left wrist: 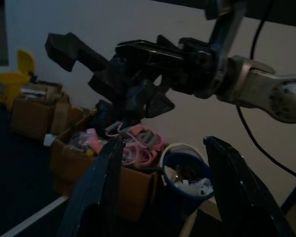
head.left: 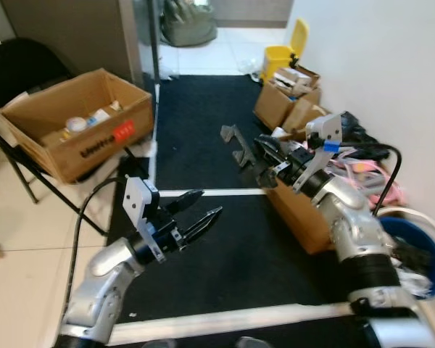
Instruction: Picking trash to rubbish bin
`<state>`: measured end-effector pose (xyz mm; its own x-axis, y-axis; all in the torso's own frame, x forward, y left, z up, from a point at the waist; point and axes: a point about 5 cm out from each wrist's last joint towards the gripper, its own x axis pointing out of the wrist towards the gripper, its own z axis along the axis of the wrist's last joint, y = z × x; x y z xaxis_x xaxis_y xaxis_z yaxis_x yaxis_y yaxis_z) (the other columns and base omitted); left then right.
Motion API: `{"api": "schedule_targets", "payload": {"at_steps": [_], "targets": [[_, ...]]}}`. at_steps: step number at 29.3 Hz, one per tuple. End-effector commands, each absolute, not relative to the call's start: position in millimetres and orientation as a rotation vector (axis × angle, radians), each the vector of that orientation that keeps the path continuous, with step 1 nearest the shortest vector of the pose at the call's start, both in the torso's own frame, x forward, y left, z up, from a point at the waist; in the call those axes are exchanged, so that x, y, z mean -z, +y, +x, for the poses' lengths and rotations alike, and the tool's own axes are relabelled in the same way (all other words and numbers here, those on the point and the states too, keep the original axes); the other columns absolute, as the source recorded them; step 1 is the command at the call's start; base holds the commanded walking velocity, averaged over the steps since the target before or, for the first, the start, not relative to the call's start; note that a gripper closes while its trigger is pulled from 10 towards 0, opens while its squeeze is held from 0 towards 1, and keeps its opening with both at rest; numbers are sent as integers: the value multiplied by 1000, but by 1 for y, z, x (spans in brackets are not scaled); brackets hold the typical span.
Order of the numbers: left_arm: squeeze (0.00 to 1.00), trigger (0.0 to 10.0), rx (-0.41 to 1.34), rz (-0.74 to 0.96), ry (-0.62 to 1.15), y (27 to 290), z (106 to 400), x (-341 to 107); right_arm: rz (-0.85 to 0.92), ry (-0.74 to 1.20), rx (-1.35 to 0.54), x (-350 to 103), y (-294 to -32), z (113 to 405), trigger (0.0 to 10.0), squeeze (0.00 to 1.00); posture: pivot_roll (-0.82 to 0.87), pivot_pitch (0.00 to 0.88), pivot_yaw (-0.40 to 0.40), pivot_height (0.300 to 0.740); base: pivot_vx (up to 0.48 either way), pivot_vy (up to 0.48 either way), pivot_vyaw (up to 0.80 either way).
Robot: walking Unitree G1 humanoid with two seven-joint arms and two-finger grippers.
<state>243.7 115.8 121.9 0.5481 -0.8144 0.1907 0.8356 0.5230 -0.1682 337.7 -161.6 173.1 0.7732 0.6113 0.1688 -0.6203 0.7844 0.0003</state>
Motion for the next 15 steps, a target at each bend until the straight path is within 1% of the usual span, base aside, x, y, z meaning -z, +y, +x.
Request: {"api": "schedule_targets", "payload": {"at_steps": [1, 15], "targets": [[0, 10000, 994, -247, -80, 116, 243, -119, 34, -161, -681, -173, -162, 336, 10000, 0, 26, 0, -28, 740, 442, 0, 756], [0, 10000, 996, -246, -81, 117, 243, -118, 41, -164, -709, -173, -159, 334, 10000, 0, 28, 0, -25, 740, 441, 0, 760]]}}
